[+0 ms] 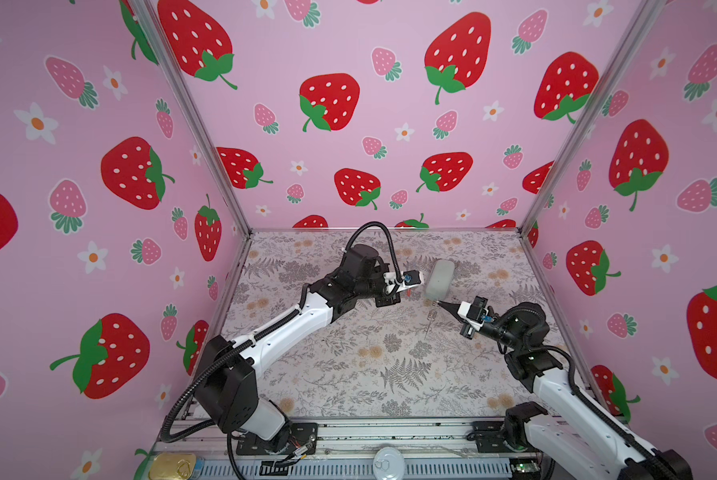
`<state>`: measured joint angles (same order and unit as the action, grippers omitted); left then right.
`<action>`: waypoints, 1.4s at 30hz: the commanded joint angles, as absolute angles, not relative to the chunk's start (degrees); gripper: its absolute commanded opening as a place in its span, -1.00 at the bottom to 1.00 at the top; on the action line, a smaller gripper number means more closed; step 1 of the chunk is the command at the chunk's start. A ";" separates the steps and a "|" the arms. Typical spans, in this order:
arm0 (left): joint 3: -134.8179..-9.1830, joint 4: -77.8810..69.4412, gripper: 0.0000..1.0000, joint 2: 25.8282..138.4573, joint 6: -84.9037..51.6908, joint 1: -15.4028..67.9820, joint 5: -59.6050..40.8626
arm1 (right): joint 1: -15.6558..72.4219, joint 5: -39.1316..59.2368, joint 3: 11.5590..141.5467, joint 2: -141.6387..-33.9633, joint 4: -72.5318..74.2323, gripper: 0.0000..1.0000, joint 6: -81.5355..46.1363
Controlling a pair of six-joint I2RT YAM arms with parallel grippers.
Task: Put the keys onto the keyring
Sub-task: 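Lift the red-tagged key with the left gripper toward the plate in the right gripper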
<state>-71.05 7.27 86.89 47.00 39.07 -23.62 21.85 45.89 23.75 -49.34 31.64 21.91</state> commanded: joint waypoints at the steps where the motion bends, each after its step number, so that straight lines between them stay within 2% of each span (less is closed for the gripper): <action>1: -74.00 8.55 -1.00 85.47 50.89 40.53 -24.81 | 21.80 49.30 25.85 -49.84 35.41 -0.98 19.92; 16: -74.38 7.83 -1.00 82.75 56.03 46.37 -22.09 | 21.82 48.15 25.14 -50.24 39.57 -0.99 15.30; 42: -72.95 5.71 -1.00 80.26 57.40 49.55 -20.77 | 21.80 46.46 24.71 -48.39 38.32 -0.98 14.36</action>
